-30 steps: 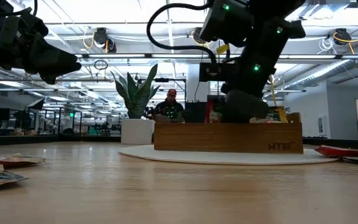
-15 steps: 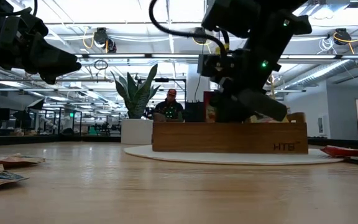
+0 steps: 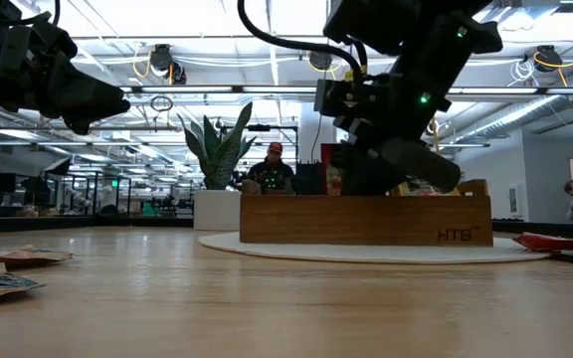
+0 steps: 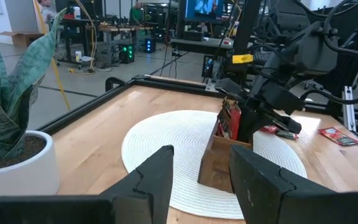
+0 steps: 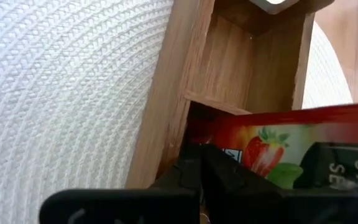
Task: Pick & Place Tea
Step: Put the red tea bag into the middle section of the wooden organizer
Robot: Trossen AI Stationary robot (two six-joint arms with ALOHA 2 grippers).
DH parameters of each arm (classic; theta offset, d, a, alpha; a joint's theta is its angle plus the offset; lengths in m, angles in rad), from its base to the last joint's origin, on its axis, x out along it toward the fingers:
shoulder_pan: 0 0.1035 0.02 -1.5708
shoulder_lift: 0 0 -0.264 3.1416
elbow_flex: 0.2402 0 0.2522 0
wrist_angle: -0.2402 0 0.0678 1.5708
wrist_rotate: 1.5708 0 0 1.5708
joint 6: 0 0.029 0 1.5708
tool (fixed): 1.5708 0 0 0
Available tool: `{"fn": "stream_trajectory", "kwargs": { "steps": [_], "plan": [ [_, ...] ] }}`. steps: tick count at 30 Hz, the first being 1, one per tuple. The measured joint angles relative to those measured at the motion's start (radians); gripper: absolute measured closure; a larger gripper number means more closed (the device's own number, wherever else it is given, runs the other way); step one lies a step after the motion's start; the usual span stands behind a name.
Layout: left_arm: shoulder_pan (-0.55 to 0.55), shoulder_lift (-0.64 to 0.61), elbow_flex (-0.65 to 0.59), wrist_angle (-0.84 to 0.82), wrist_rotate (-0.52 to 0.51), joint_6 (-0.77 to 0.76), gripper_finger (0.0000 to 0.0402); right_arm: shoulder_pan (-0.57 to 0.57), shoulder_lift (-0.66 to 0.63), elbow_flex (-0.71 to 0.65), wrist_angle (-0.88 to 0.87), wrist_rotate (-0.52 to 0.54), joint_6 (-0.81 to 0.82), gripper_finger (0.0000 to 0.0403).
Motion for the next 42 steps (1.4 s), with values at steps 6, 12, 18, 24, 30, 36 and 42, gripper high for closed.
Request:
{"fn": "stream_trajectory", "kwargs": {
  "steps": [6, 12, 18, 24, 30, 36, 42],
  "plan": [
    [0.0, 0.0, 0.0, 0.0, 0.0, 0.0, 0.0245, 0.001, -0.016, 0.0, -0.031, -0.002, 0.042, 0.0403],
    [0.0, 0.0, 0.0, 0.0, 0.0, 0.0, 0.0245, 0.002, -0.08, 0.001, -0.042, -0.002, 0.094, 0.0403],
    [0.0, 0.0, 0.0, 0.0, 0.0, 0.0, 0.0245, 0.019, -0.153, 0.001, -0.051, -0.001, 0.162, 0.0403],
    [0.0, 0.0, 0.0, 0.0, 0.0, 0.0, 0.0245, 0.112, -0.252, 0.001, -0.01, -0.037, 0.2, 0.0403],
    [0.0, 0.0, 0.0, 0.0, 0.0, 0.0, 0.0245, 0.209, -0.314, -0.077, 0.438, -0.306, 0.199, 0.0402],
    [0.0, 0.0, 0.0, 0.0, 0.0, 0.0, 0.0245, 0.278, -0.289, -0.122, 0.589, -0.281, 0.092, 0.0337],
    [0.0, 0.0, 0.0, 0.0, 0.0, 0.0, 0.0245, 0.349, -0.268, -0.099, 0.235, 0.09, 0.213, 0.0226]
  ]
}}
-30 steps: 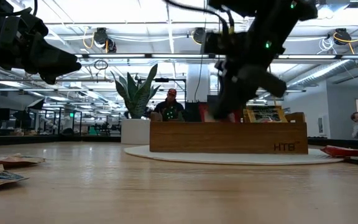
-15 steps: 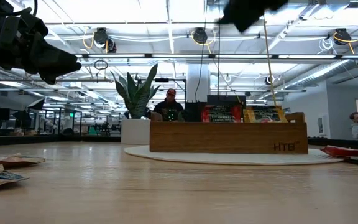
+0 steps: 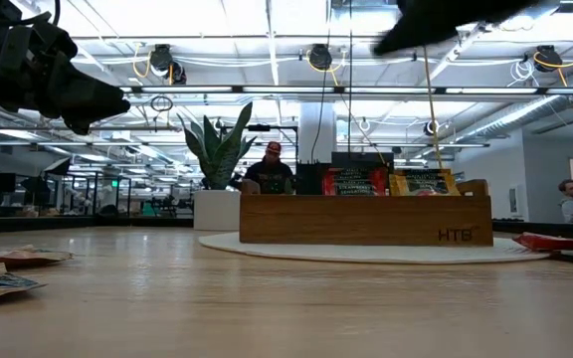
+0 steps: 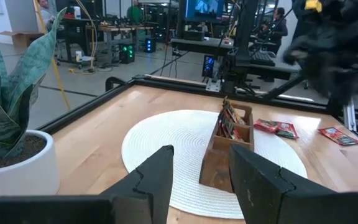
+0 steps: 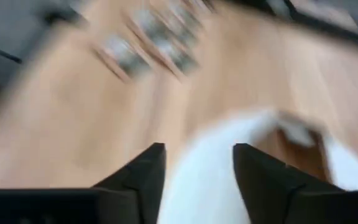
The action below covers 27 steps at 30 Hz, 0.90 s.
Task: Pick & Place Tea
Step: Put the red tea bag into the middle section of the wooden organizer
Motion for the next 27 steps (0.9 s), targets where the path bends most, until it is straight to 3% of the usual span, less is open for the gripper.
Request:
{"fn": "stream_trajectory", "kwargs": {
  "steps": [3, 5, 8, 17, 27],
  "plan": [
    [0.0, 0.0, 0.0, 0.0, 0.0, 0.0, 0.0245, 0.004, 0.0, -0.001, -0.267, 0.041, 0.272, 0.0212],
    [0.0, 0.0, 0.0, 0.0, 0.0, 0.0, 0.0245, 0.003, 0.001, -0.004, -0.412, -0.015, 0.484, 0.0214],
    [0.0, 0.0, 0.0, 0.0, 0.0, 0.0, 0.0245, 0.003, 0.0, -0.046, -0.486, -0.109, 0.698, 0.0227],
    [0.0, 0.0, 0.0, 0.0, 0.0, 0.0, 0.0245, -0.002, 0.001, -0.237, -0.425, -0.125, 0.929, 0.0262],
    [0.0, 0.0, 0.0, 0.0, 0.0, 0.0, 0.0245, -0.004, -0.027, -0.25, -0.485, -0.385, 0.993, 0.0296]
  ]
}}
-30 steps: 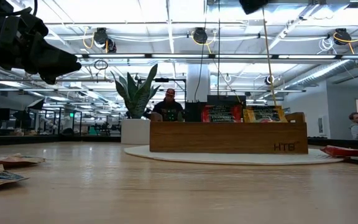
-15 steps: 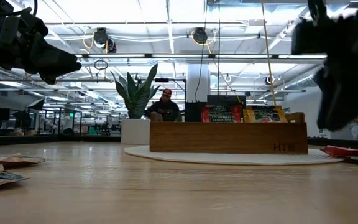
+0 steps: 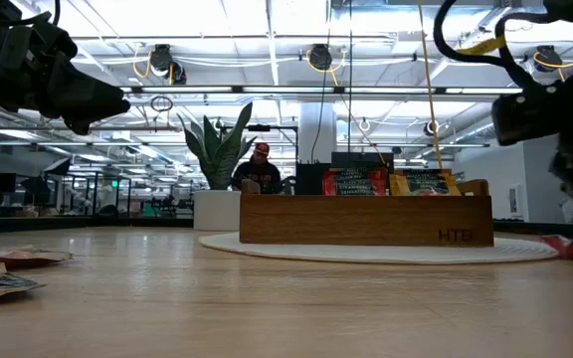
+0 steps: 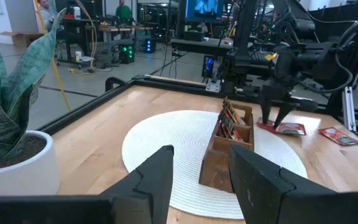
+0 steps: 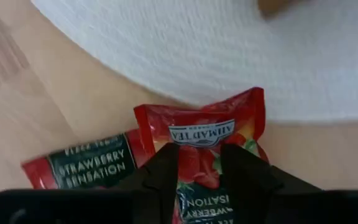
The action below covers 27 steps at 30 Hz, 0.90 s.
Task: Pick & Place Tea
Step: Put the red tea bag into the middle section of the wooden organizer
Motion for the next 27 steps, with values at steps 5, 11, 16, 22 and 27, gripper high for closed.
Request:
{"fn": "stream_trajectory", "kwargs": {
  "steps": [5, 11, 16, 22, 27],
  "plan": [
    [0.0, 0.0, 0.0, 0.0, 0.0, 0.0, 0.0245, 0.0, -0.011, 0.007, -0.163, -0.016, 0.06, 0.0332],
    [0.0, 0.0, 0.0, 0.0, 0.0, 0.0, 0.0245, -0.003, -0.011, 0.006, -0.349, -0.011, 0.139, 0.0379],
    [0.0, 0.0, 0.0, 0.0, 0.0, 0.0, 0.0245, -0.003, -0.011, 0.005, -0.403, 0.1, 0.173, 0.0399],
    [0.0, 0.0, 0.0, 0.0, 0.0, 0.0, 0.0245, -0.003, -0.011, 0.006, -0.349, 0.356, 0.135, 0.0402],
    [0.0, 0.0, 0.0, 0.0, 0.0, 0.0, 0.0245, -0.012, -0.011, 0.007, -0.441, 0.399, 0.11, 0.0402]
  ]
}}
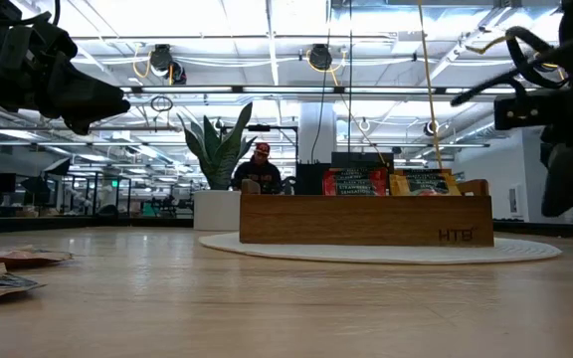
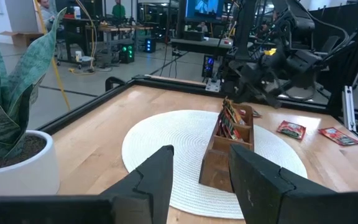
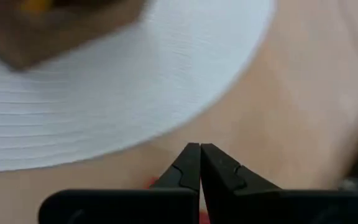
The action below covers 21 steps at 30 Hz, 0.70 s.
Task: Pick & Place Tea
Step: Put the red tea bag into the middle section of the wooden organizer
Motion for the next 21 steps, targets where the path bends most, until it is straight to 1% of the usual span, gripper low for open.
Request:
{"fn": "stream_trajectory", "kwargs": {
  "steps": [2, 6, 8, 12, 17, 21],
  "plan": [
    [0.0, 0.0, 0.0, 0.0, 0.0, 0.0, 0.0245, -0.003, 0.0, 0.0, -0.064, -0.021, 0.039, 0.0402],
    [0.0, 0.0, 0.0, 0.0, 0.0, 0.0, 0.0245, -0.007, 0.0, 0.0, -0.154, -0.136, 0.109, 0.0402],
    [0.0, 0.0, 0.0, 0.0, 0.0, 0.0, 0.0245, -0.007, 0.0, -0.004, -0.174, -0.174, 0.143, 0.0402],
    [0.0, 0.0, 0.0, 0.0, 0.0, 0.0, 0.0245, -0.008, 0.0, -0.018, -0.141, -0.232, 0.166, 0.0402],
    [0.0, 0.0, 0.0, 0.0, 0.0, 0.0, 0.0245, -0.008, 0.0, -0.04, -0.068, -0.336, 0.167, 0.0403],
    [0.0, 0.0, 0.0, 0.0, 0.0, 0.0, 0.0245, -0.008, -0.001, -0.059, -0.002, -0.363, 0.166, 0.0403]
  ]
}}
